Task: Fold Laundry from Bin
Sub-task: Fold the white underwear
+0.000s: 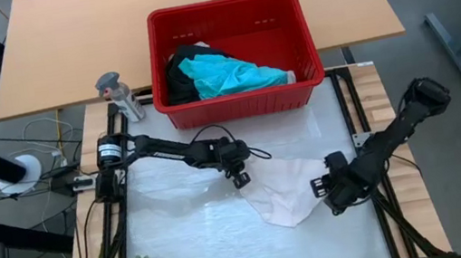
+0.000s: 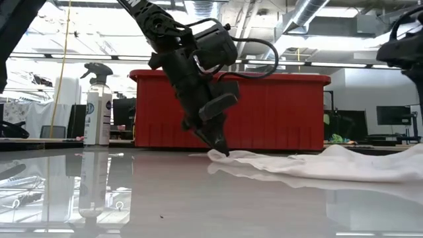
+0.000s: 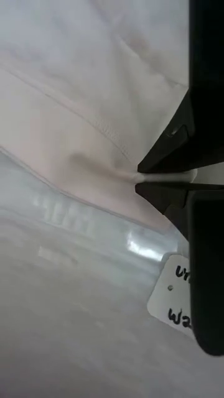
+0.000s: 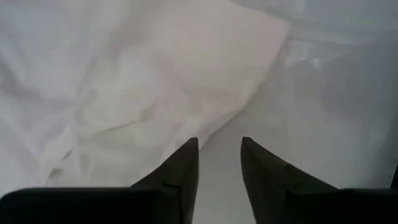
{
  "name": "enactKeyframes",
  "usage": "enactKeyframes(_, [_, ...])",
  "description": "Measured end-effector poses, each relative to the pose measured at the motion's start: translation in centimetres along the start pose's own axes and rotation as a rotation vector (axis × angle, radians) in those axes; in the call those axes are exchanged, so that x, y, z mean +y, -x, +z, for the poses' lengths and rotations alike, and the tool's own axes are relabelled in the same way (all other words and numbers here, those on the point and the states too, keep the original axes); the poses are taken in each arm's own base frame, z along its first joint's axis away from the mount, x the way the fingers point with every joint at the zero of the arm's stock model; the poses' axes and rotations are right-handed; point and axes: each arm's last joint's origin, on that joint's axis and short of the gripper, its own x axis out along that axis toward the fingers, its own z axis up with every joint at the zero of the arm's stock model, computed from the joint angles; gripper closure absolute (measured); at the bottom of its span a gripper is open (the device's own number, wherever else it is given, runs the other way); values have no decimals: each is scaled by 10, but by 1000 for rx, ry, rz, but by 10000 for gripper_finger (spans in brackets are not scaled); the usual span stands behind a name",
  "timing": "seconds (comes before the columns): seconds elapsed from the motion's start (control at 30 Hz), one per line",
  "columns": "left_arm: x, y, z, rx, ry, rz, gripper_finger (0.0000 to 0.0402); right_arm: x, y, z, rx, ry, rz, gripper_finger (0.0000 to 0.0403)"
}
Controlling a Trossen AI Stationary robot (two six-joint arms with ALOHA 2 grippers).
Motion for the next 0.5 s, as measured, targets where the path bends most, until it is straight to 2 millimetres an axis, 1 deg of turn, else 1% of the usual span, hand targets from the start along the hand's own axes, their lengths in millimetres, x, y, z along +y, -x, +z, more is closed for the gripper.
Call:
enactKeyframes(0.17, [-1,3,0,7,27,-11,386,2,-7,3,-32,-66,-50,181])
enactKeyframes(0.27, [-1,6,0,7,22,-11,386,0,-7,9,-57,-91,-94,154])
enactKeyframes(0.37, [-1,7,1,4,21,-10,386,-1,-8,16,-90,-94,-127,149])
enactKeyframes(0.5, [-1,7,1,2,22,-10,386,4,-11,23,-92,-80,-112,153])
